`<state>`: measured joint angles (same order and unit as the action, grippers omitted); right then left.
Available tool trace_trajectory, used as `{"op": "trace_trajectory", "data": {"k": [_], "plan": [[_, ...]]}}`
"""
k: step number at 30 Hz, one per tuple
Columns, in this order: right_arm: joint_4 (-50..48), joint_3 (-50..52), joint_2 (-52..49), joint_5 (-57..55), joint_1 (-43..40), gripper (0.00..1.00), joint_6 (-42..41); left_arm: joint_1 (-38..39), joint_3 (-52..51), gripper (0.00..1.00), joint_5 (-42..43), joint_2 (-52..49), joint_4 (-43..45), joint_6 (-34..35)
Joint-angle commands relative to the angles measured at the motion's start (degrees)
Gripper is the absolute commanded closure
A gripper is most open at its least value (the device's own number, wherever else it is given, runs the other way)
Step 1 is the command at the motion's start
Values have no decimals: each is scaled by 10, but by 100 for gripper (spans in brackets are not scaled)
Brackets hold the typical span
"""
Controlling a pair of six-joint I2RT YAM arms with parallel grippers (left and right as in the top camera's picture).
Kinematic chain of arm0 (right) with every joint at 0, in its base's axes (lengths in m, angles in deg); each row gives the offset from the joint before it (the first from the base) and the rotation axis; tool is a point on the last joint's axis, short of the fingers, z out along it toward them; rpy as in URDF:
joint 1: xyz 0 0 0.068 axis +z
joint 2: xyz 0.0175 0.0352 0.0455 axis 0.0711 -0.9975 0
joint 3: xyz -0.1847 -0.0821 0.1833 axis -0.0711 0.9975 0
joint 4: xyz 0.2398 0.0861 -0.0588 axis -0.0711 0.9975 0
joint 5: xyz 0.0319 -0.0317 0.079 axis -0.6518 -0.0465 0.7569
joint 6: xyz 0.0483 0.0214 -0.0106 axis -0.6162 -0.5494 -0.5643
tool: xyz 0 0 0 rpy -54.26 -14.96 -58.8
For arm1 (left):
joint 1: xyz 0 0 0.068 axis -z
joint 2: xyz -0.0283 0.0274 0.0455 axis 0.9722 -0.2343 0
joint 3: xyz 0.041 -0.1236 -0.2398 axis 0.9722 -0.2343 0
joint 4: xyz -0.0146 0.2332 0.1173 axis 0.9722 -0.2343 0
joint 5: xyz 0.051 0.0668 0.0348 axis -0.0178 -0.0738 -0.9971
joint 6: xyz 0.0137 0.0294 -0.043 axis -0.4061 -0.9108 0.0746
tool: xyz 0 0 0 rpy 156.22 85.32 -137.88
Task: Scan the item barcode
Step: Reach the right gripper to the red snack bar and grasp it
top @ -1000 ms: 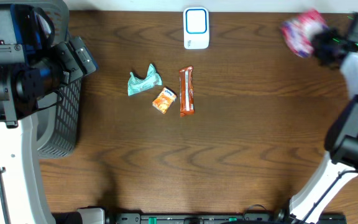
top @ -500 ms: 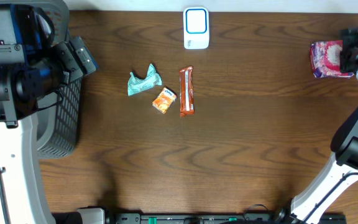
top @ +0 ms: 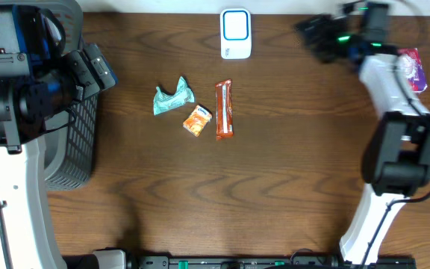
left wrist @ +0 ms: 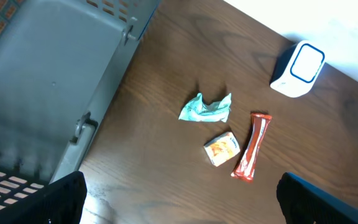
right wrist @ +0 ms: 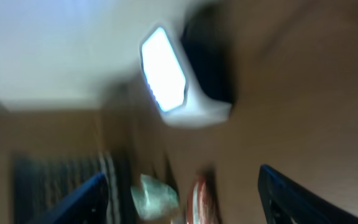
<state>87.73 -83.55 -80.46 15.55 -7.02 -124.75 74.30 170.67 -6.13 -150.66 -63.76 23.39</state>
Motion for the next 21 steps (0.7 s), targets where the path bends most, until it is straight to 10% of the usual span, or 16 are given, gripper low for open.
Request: {"op": "trace_trajectory", "data": {"k": [1,10,21], "plan": [[90,4,21,-46,84,28,106,-2,-3,2,-5,-2,0,-7],[201,14,21,-424,273,23,114,-2,-3,2,-5,-2,0,-7],[193,41,3,-386,293,27,129,-2,-3,2,-5,-2,0,-7]]}}
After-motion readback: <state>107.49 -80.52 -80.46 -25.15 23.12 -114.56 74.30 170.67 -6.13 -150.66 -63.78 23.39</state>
